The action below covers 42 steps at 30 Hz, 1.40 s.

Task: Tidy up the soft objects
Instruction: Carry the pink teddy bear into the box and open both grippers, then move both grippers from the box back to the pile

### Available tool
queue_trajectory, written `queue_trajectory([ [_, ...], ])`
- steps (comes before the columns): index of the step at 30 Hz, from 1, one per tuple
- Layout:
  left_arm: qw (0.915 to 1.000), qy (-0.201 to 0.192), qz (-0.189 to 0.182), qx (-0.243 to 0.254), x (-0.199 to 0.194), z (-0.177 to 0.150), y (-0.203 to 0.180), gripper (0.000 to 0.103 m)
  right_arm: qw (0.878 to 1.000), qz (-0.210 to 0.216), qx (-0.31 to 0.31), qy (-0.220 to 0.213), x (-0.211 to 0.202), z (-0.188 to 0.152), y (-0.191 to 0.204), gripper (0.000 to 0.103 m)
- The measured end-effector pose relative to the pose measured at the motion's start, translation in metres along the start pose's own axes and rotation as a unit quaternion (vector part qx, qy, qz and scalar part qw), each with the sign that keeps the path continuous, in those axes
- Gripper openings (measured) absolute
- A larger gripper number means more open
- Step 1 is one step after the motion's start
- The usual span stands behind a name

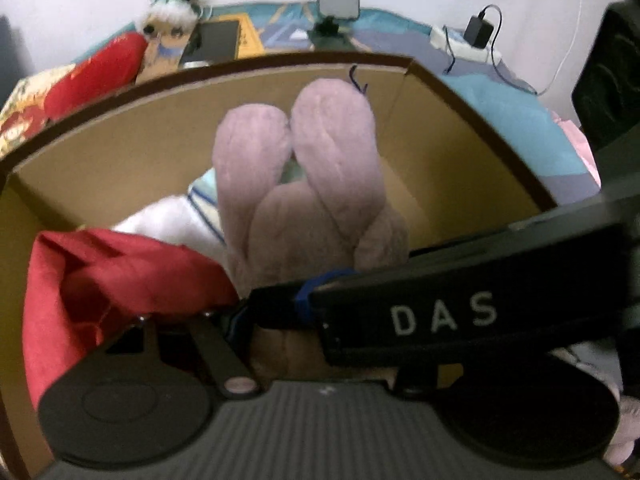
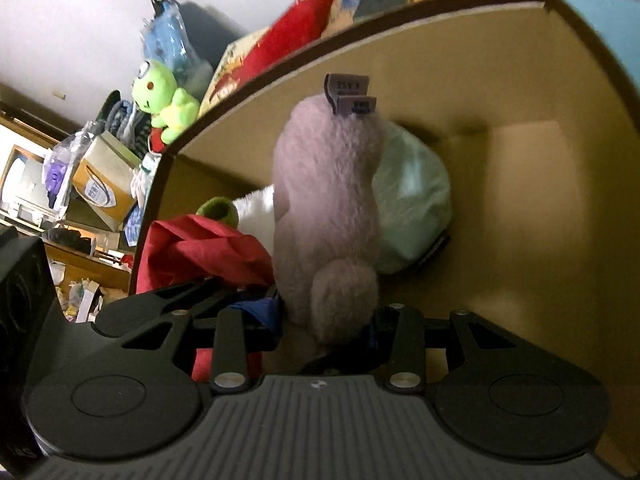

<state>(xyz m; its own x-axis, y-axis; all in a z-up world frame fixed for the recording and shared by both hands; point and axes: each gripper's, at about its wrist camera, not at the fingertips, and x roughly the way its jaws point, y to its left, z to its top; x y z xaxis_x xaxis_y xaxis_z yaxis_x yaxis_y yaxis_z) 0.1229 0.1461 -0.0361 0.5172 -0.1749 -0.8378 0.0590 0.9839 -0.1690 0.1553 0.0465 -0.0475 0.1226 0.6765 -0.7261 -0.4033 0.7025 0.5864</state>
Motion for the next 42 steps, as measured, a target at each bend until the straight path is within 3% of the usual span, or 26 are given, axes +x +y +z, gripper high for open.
queue_trajectory([
  [4,0.9998,0.020,-0.010,0.000,0.000,-0.008,0.014,0.049,1.000,0.009,0.013,0.021,0.004,-0.008,0.008,0.025],
  [8,0.9988,0.021,-0.021,0.038,-0.010,-0.023,0.018,0.052,0.999,0.015,0.011,0.044,0.006,-0.018,0.014,0.025],
  [12,0.9962,0.023,-0.034,0.077,-0.022,-0.036,0.023,0.069,0.999,-0.025,-0.001,0.045,0.010,-0.014,0.025,0.025],
  [15,0.9953,0.002,-0.023,0.094,-0.032,-0.038,0.022,0.071,0.998,-0.068,-0.007,0.015,0.009,-0.006,0.030,0.025],
  [18,0.9939,-0.033,-0.009,0.105,-0.048,-0.036,0.020,0.074,0.999,-0.053,-0.005,-0.008,0.003,0.001,0.036,0.025],
  [22,0.9942,-0.059,0.016,0.088,-0.065,-0.026,0.026,0.074,0.993,-0.060,-0.035,-0.098,-0.024,-0.005,0.050,0.025],
  [25,0.9947,-0.072,0.037,0.063,-0.078,-0.022,0.041,0.074,0.988,-0.068,-0.048,-0.129,-0.035,-0.014,0.053,0.025],
  [31,0.9945,-0.076,0.070,0.020,-0.088,-0.018,0.056,0.074,0.983,-0.091,-0.058,-0.150,-0.044,-0.031,0.048,0.025],
  [42,0.9900,-0.061,0.127,0.001,-0.088,-0.021,0.028,0.074,0.978,-0.085,-0.082,-0.174,-0.077,-0.063,0.044,0.025],
])
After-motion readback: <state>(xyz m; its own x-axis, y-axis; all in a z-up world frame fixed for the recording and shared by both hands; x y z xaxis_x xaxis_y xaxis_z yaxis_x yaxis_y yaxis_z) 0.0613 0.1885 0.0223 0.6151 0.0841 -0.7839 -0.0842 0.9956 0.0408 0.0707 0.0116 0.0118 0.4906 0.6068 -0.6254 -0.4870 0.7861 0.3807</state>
